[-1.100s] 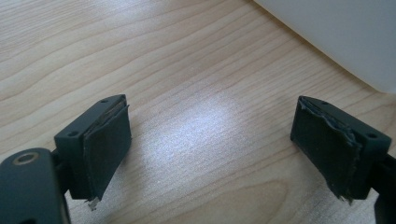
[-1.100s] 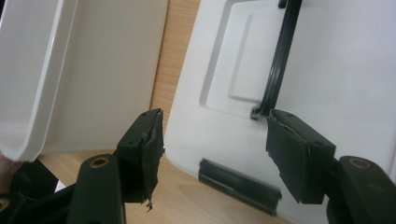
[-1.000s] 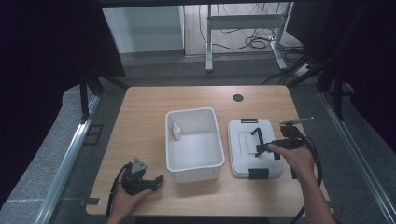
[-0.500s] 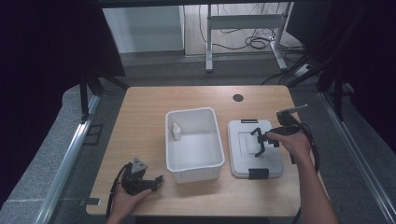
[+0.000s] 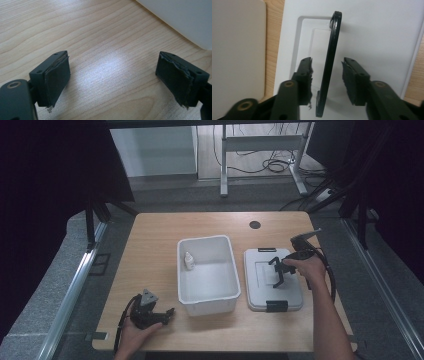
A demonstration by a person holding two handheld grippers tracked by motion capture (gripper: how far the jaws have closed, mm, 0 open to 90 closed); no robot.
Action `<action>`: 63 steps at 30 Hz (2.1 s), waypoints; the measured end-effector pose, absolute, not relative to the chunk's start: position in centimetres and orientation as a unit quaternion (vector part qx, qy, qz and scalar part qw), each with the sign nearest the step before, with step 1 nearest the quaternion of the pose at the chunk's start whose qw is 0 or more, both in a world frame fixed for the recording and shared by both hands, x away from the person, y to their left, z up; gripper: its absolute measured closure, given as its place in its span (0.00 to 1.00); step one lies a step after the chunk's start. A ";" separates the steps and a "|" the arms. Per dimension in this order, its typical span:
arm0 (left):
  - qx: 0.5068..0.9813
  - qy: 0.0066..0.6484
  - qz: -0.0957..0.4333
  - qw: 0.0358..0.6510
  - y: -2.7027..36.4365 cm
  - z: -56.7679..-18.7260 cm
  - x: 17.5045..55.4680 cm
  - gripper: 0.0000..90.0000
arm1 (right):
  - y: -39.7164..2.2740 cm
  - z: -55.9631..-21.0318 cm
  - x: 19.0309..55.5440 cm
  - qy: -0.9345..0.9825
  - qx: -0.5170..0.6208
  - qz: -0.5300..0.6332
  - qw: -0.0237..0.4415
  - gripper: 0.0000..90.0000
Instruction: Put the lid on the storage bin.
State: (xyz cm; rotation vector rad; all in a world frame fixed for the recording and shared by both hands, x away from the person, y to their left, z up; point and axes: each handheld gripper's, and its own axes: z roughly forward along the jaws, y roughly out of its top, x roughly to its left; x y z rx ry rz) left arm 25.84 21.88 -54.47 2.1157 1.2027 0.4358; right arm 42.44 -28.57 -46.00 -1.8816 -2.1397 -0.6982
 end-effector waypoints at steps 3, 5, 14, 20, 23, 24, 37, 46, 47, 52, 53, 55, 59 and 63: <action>0.808 0.460 0.166 0.328 21.9 -54.5 25.8 0.14 | -28.2 -46.0 42.9 -0.727 -0.640 -0.223 0.108 0.78; 0.808 0.460 0.166 0.328 21.9 -54.5 25.8 0.14 | -28.2 -46.1 43.0 -0.725 -0.643 -0.219 0.112 0.84; 0.808 0.459 0.167 0.328 21.9 -54.5 25.8 0.14 | -27.8 -46.5 42.9 -0.714 -0.661 -0.197 0.118 0.93; 0.808 0.459 0.166 0.328 21.9 -54.5 25.8 0.14 | -27.6 -46.1 42.8 -0.701 -0.675 -0.201 0.114 0.94; 0.808 0.460 0.167 0.329 21.9 -54.5 25.8 0.14 | -27.3 -45.7 42.6 -0.701 -0.676 -0.200 0.109 0.93; 0.808 0.460 0.167 0.328 21.9 -54.5 25.8 0.14 | -27.3 -45.4 42.5 -0.701 -0.676 -0.203 0.108 0.93; 0.808 0.460 0.167 0.328 21.9 -54.5 25.8 0.14 | -26.8 -42.4 41.7 -0.702 -0.663 -0.236 0.111 0.93; 0.808 0.461 0.167 0.328 21.9 -54.5 25.8 0.14 | -27.7 -40.7 40.9 -0.702 -0.659 -0.248 0.103 0.93; 0.808 0.461 0.167 0.328 21.9 -54.5 25.8 0.14 | -27.8 -40.5 40.8 -0.700 -0.662 -0.249 0.103 0.93; 0.808 0.461 0.167 0.328 21.9 -54.5 25.8 0.14 | -28.1 -39.7 40.5 -0.701 -0.658 -0.256 0.099 0.93; 0.807 0.462 0.167 0.329 21.8 -54.5 25.8 0.14 | -28.1 -39.3 40.5 -0.701 -0.659 -0.255 0.098 0.93; 0.807 0.462 0.167 0.329 21.8 -54.5 25.8 0.14 | -28.1 -38.8 40.3 -0.701 -0.656 -0.260 0.100 0.93; 0.807 0.461 0.168 0.329 21.8 -54.5 25.8 0.14 | -28.2 -37.6 40.0 -0.704 -0.651 -0.265 0.099 0.93; 0.807 0.461 0.168 0.328 21.8 -54.5 25.8 0.14 | -28.2 -35.9 39.7 -0.705 -0.647 -0.275 0.093 0.93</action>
